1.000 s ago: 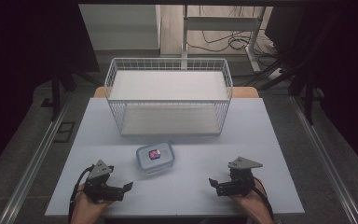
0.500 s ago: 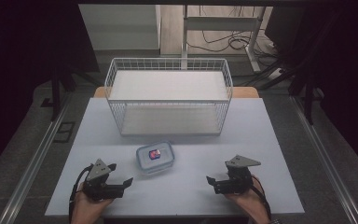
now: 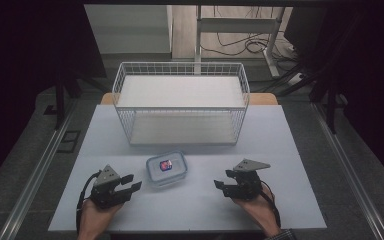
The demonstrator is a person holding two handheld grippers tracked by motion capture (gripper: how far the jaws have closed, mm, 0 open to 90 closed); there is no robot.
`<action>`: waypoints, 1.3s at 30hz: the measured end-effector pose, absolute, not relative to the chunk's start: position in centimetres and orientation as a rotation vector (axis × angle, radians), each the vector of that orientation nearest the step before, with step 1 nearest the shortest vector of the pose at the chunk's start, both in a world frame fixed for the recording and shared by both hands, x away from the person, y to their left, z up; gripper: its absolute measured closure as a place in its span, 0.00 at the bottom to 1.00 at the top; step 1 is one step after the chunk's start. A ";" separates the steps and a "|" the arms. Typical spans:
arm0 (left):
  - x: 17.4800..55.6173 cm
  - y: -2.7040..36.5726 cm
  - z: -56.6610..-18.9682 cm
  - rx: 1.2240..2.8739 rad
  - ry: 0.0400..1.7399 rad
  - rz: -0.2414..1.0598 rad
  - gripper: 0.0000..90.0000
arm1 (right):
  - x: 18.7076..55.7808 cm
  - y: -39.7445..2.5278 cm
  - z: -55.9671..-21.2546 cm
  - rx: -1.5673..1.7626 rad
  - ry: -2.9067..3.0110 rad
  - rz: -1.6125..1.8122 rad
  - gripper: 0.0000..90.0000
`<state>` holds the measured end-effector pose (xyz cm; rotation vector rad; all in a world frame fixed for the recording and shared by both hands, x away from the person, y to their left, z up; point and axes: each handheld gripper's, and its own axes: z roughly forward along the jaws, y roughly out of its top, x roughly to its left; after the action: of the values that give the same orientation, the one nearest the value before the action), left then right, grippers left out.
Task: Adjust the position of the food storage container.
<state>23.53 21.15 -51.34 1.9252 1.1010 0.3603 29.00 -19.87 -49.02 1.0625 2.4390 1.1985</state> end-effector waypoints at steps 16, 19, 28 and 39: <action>27.9 20.9 -52.0 1.936 1.167 0.384 1.00 | 34.7 -14.0 -49.3 0.932 2.564 1.218 0.99; 28.6 20.7 -52.3 1.929 1.190 0.372 1.00 | 36.3 -12.5 -49.8 0.941 2.558 1.231 0.99; 30.1 19.3 -53.0 1.964 1.193 0.365 1.00 | 39.4 -8.9 -51.2 0.932 2.581 1.177 0.99; 30.4 17.8 -52.9 1.986 1.159 0.338 1.00 | 37.9 -10.3 -50.9 0.957 2.602 1.131 0.99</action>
<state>30.36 17.81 -52.93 1.9860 1.1588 0.3381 37.86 -10.25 -50.92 0.9572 2.6018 1.1306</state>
